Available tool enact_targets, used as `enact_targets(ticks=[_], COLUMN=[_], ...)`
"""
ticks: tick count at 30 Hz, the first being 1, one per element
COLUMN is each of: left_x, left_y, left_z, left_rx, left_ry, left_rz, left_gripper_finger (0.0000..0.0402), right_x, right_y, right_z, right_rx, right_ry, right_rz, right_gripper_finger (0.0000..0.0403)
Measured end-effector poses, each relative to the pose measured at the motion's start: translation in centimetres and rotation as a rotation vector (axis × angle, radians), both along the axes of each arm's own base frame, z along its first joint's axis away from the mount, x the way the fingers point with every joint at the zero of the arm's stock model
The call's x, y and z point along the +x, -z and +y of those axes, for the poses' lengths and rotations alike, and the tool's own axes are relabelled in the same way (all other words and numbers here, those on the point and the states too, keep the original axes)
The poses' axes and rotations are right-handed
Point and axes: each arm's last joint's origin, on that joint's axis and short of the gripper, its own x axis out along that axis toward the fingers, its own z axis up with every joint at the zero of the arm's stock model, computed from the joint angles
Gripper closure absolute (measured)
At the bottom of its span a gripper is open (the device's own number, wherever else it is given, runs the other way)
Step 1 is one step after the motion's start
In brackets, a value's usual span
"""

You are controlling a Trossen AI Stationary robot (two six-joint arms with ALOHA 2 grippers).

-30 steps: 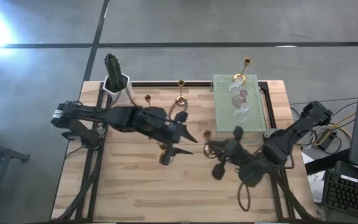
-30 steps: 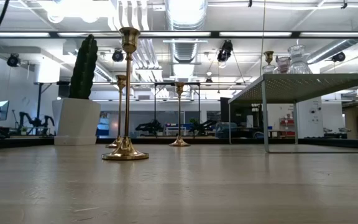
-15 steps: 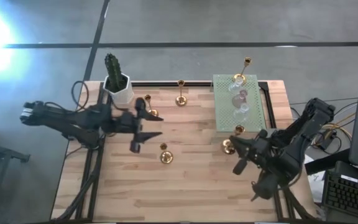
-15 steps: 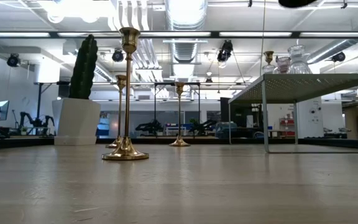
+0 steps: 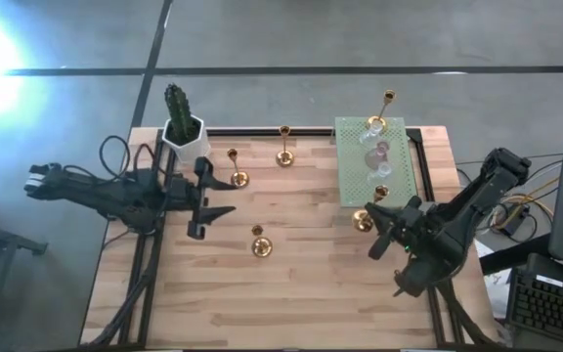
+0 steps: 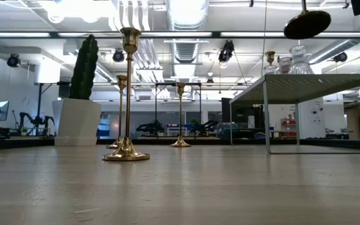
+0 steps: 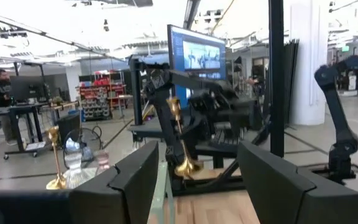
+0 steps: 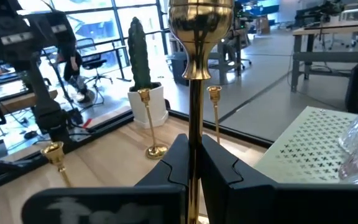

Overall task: Pick & Place candle stick holders
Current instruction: Put the gold candle holder on the shelf

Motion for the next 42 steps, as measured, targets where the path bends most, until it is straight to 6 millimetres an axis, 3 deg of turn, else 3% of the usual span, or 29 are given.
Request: enact_targets(ticks=[10, 15, 27, 34, 37, 42], left_x=[0.4, 0.5, 0.5, 0.5, 0.5, 0.5], left_y=[1.7, 2.6, 3.0, 3.0, 3.0, 3.1], left_z=[-0.1, -0.1, -0.1, -0.1, -0.1, -0.1], left_rx=[0.011, 0.016, 0.018, 0.018, 0.019, 0.019], left_ry=[0.0, 0.0, 0.001, 0.001, 0.001, 0.001], left_rz=[0.068, 0.094, 0.111, 0.111, 0.111, 0.114], left_gripper_finger=[0.0177, 0.0177, 0.0177, 0.0177, 0.0177, 0.0177], right_x=[-3.2, -4.6, -5.1, -4.0, -4.1, -5.2], right_y=[-4.9, -6.4, -7.6, -9.8, -11.5, -15.9], right_z=[-1.9, -1.7, 4.7, 7.9, 7.1, 3.2], right_rx=[-0.003, 0.001, -0.076, -0.14, -0.174, -0.137], right_ry=[-0.107, -0.198, -0.363, -0.357, -0.341, -0.314], right_rz=[0.068, 0.067, 0.02, 0.011, 0.021, 0.0], right_gripper_finger=[0.0392, 0.0392, 0.0392, 0.0392, 0.0392, 0.0392])
